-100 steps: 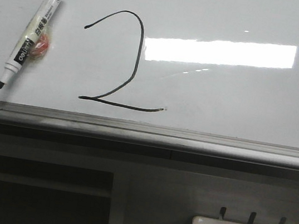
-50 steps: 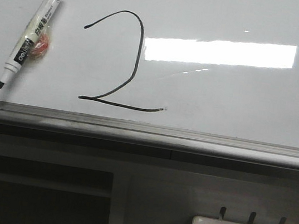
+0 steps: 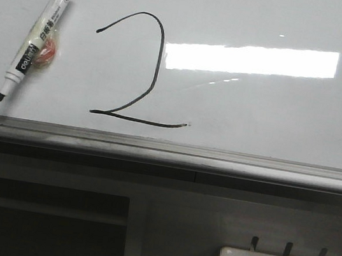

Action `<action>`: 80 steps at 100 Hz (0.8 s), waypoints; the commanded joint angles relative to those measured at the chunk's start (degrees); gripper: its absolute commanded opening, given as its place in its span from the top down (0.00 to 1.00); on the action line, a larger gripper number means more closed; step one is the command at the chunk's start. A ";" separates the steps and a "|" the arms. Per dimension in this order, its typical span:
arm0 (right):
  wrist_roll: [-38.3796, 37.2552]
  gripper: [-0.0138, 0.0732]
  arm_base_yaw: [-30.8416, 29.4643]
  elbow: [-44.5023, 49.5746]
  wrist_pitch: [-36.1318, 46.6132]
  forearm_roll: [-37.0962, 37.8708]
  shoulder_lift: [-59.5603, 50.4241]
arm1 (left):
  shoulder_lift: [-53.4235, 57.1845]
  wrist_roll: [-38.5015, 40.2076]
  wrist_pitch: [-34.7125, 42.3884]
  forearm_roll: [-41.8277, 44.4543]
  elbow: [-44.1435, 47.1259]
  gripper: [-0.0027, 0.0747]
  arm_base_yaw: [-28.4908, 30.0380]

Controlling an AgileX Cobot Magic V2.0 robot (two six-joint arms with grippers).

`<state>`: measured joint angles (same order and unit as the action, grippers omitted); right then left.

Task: Write number 2 on whiteboard

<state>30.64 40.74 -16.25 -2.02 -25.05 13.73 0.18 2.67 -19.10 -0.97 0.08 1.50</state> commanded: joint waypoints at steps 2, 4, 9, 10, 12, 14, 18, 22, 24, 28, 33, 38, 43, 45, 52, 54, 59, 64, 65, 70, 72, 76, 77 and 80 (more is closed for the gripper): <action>-28.07 0.90 -0.18 -1.48 3.07 25.64 0.46 | 1.63 0.41 2.92 -0.61 0.63 0.99 0.04; -31.93 0.90 -0.18 -1.48 3.07 31.21 0.46 | 1.63 0.41 2.92 -0.61 0.63 0.99 0.04; -42.71 0.90 -0.44 -1.48 3.33 40.33 0.46 | 1.63 0.41 2.92 -0.61 0.63 0.99 0.04; -43.39 0.90 -0.72 -1.48 3.33 40.91 0.46 | 1.63 0.41 2.92 -0.61 0.63 0.99 0.04; -44.38 0.90 -1.19 -1.48 3.33 41.51 0.46 | 1.63 0.41 2.92 -0.61 0.63 0.99 0.04; -44.39 0.90 -1.84 -1.48 3.33 41.24 0.46 | 1.63 0.41 2.92 -0.61 0.63 0.99 0.04; -44.39 0.90 -3.29 -1.34 3.33 40.46 0.46 | 1.63 0.41 2.92 -0.61 0.63 0.99 0.04; -44.39 0.90 -5.54 -1.06 3.46 40.21 0.46 | 1.63 0.41 2.92 -0.61 0.63 0.99 0.04; -44.39 0.90 -6.87 -0.91 3.46 40.21 0.46 | 1.63 0.41 2.92 -0.61 0.63 0.99 0.04; -44.39 0.90 -9.91 -0.29 3.62 40.21 0.46 | 1.63 0.41 2.92 -0.61 0.63 0.99 0.04; -44.39 0.90 -13.85 0.83 4.82 40.21 0.46 | 1.63 0.41 2.92 -0.61 0.63 0.99 0.04; -44.39 0.90 -17.93 2.40 6.28 40.21 0.46 | 1.63 0.41 2.92 -0.61 0.63 0.99 0.04; -44.39 0.90 -22.03 4.25 8.00 40.21 0.46 | 1.63 0.41 2.92 -0.61 0.63 0.99 0.04; -44.39 0.90 -24.33 5.27 8.41 40.21 0.46 | 1.63 0.41 2.92 -0.61 0.63 0.99 0.04; -44.39 0.90 -28.87 7.46 9.44 40.21 0.46 | 1.63 0.41 2.92 -0.61 0.63 0.99 0.04; -44.39 0.90 -30.10 8.15 9.51 40.21 0.46 | 1.63 0.41 2.92 -0.61 0.63 0.99 0.04; -44.39 0.90 -32.44 9.49 9.47 40.17 0.46 | 1.63 0.41 2.92 -0.61 0.63 0.99 0.04; -44.39 0.90 -34.00 10.60 9.21 40.17 0.14 | 1.63 0.41 2.92 -0.61 0.63 0.99 0.04; -44.39 0.90 -34.17 10.99 9.08 40.17 -0.03 | 1.63 0.41 2.92 -0.61 0.63 0.99 0.04; -44.39 0.90 -35.43 12.28 8.33 40.17 -1.37 | 1.63 0.41 2.92 -0.61 0.63 0.99 0.04; -44.39 0.90 -35.75 12.86 7.82 40.17 -2.10 | 1.63 0.41 2.92 -0.61 0.63 0.99 0.04; -44.39 0.90 -36.73 13.85 6.30 40.17 -3.90 | 1.63 0.41 2.92 -0.61 0.63 0.99 0.04; -44.39 0.90 -37.11 14.27 6.04 40.06 -4.24 | 1.63 0.41 2.92 -0.61 0.63 0.99 0.04; -44.39 0.90 -38.00 15.11 5.33 40.08 -5.89 | 1.63 0.41 2.92 -0.61 0.63 0.99 0.04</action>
<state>-13.71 4.83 -1.44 0.92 14.49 10.21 0.18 2.67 -19.10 -0.97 0.08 1.50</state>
